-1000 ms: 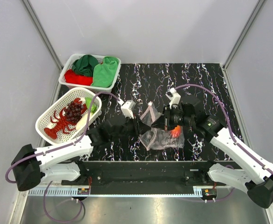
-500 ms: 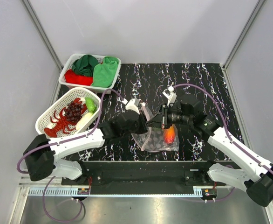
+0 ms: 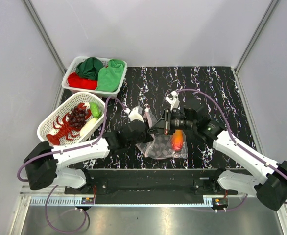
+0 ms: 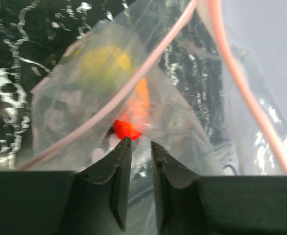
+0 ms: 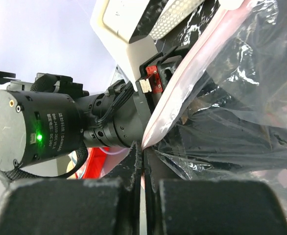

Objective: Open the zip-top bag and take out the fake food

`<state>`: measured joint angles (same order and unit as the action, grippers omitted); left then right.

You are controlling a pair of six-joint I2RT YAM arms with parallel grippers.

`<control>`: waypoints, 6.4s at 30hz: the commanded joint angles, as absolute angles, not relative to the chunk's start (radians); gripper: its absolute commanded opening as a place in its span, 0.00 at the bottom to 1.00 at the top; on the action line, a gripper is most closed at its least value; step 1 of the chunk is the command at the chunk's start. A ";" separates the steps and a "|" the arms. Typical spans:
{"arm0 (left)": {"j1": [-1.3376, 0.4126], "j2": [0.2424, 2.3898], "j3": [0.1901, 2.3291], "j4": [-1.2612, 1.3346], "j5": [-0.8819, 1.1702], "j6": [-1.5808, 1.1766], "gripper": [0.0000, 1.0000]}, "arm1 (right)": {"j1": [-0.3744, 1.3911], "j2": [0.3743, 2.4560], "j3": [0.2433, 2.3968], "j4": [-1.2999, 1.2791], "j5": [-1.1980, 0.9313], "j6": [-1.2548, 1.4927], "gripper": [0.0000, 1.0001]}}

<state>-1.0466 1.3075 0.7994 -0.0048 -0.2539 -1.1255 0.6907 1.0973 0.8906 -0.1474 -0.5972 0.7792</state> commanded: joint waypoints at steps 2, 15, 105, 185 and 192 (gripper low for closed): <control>-1.060 1.239 0.755 0.055 -0.302 -1.063 0.36 | 0.747 1.147 0.953 -0.011 -0.652 0.816 0.00; -1.031 1.275 0.669 0.149 -0.307 -1.035 0.35 | 0.707 0.971 0.936 -0.430 -0.291 0.684 0.65; -0.896 1.384 0.768 0.126 -0.156 -0.890 0.00 | 0.229 1.313 0.874 -0.440 -0.336 0.516 0.65; -1.088 1.040 1.094 -0.345 -0.423 -0.473 0.00 | 0.638 1.134 1.129 -0.666 -0.344 0.413 0.00; -1.005 0.864 1.097 -0.389 -0.492 -0.465 0.00 | 0.637 1.175 1.178 -0.689 -0.218 0.364 0.00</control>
